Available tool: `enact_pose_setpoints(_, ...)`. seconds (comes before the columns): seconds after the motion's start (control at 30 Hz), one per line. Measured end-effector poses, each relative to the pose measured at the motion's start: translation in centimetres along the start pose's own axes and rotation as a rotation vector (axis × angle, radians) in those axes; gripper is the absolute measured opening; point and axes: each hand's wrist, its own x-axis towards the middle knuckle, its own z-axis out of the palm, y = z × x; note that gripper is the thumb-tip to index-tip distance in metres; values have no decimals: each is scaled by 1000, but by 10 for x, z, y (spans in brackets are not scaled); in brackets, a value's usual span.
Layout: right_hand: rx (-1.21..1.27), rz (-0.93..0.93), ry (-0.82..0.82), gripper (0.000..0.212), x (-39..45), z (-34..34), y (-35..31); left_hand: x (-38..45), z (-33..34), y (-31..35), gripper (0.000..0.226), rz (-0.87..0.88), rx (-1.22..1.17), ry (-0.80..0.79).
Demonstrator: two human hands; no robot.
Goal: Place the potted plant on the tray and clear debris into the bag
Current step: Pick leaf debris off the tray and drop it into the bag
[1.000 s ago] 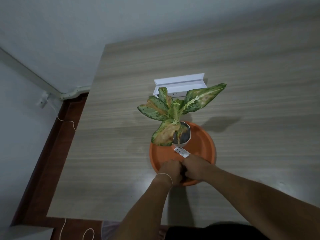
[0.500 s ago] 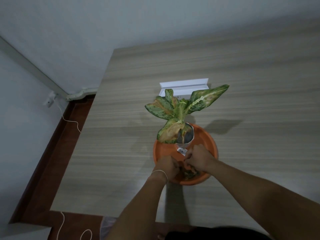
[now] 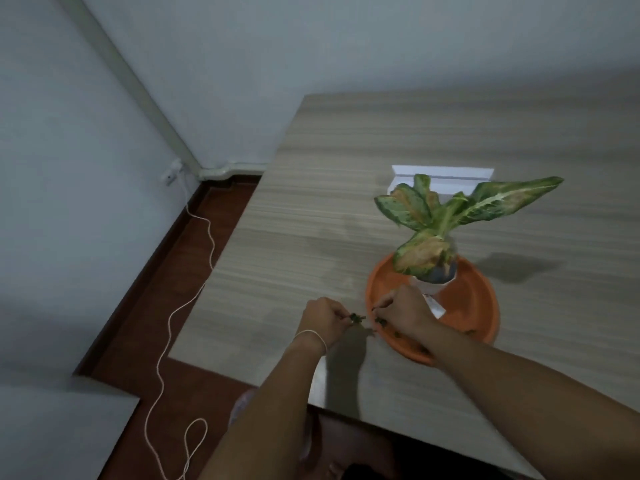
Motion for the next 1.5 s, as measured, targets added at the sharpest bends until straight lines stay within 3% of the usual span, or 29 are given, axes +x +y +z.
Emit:
enact_pose_setpoints(0.2,7,-141,-89,4,-3,74,-77,-55,-63,-88,5,-146,-56,149)
enact_pose_setpoints(0.4,-42,-266,-265,5,-27,172,-152,-133,-109,-184,13,-309,-55,193)
enact_pose_setpoints(0.73,-177,-381,-449,4,-65,308,-218,-200,-133,-284,12,-485,-93,292)
enact_pose_setpoints(1.27,-329,-396,-510,31,-70,358,-202,-219,-108,-337,19,-466,-65,213)
enact_pose_setpoints(1.5,-259,-349,-448,23,-70,346,-191,-221,-109,-337,17,-483,-108,231)
